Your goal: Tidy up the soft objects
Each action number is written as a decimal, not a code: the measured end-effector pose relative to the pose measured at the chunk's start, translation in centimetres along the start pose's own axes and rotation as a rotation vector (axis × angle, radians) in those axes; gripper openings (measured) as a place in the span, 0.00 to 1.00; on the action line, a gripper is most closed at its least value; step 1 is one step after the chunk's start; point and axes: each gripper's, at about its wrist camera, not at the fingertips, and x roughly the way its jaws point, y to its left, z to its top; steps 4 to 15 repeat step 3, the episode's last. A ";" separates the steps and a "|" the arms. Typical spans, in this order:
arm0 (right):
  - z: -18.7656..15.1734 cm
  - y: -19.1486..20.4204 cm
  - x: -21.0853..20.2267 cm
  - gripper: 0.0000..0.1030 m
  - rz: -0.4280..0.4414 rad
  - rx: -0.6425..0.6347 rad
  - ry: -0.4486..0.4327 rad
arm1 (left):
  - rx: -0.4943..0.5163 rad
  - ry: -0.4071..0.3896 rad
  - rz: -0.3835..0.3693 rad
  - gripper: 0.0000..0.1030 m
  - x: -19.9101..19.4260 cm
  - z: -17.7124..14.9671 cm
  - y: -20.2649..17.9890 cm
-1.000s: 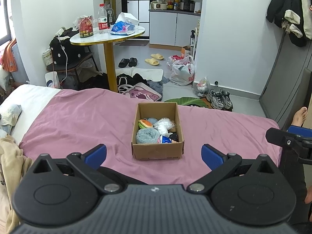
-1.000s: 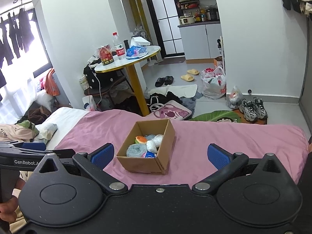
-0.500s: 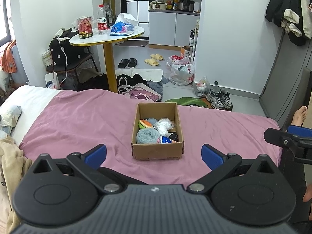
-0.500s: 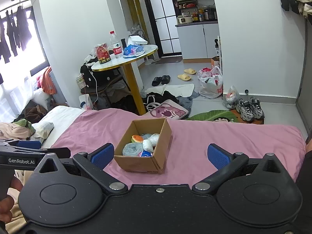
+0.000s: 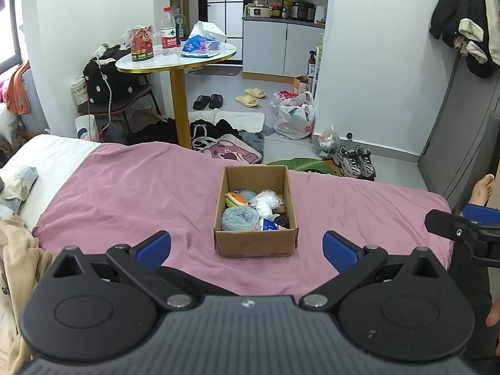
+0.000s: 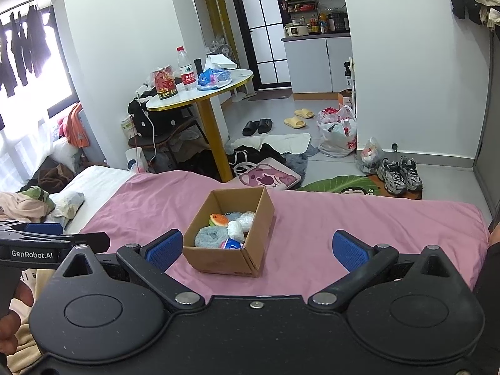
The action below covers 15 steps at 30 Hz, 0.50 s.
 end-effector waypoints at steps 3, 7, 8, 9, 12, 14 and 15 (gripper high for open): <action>-0.1 0.0 0.0 1.00 0.001 0.000 0.005 | 0.010 0.006 -0.015 1.00 0.2 0.0 -0.1; -0.1 0.0 0.0 1.00 0.001 0.000 0.005 | 0.010 0.006 -0.015 1.00 0.2 0.0 -0.1; -0.1 0.0 0.0 1.00 0.001 0.000 0.005 | 0.010 0.006 -0.015 1.00 0.2 0.0 -0.1; -0.1 0.0 0.0 1.00 0.001 0.000 0.005 | 0.010 0.006 -0.015 1.00 0.2 0.0 -0.1; -0.1 0.0 0.0 1.00 0.001 0.000 0.005 | 0.010 0.006 -0.015 1.00 0.2 0.0 -0.1; -0.1 0.0 0.0 1.00 0.001 0.000 0.005 | 0.010 0.006 -0.015 1.00 0.2 0.0 -0.1; -0.1 0.0 0.0 1.00 0.001 0.000 0.005 | 0.010 0.006 -0.015 1.00 0.2 0.0 -0.1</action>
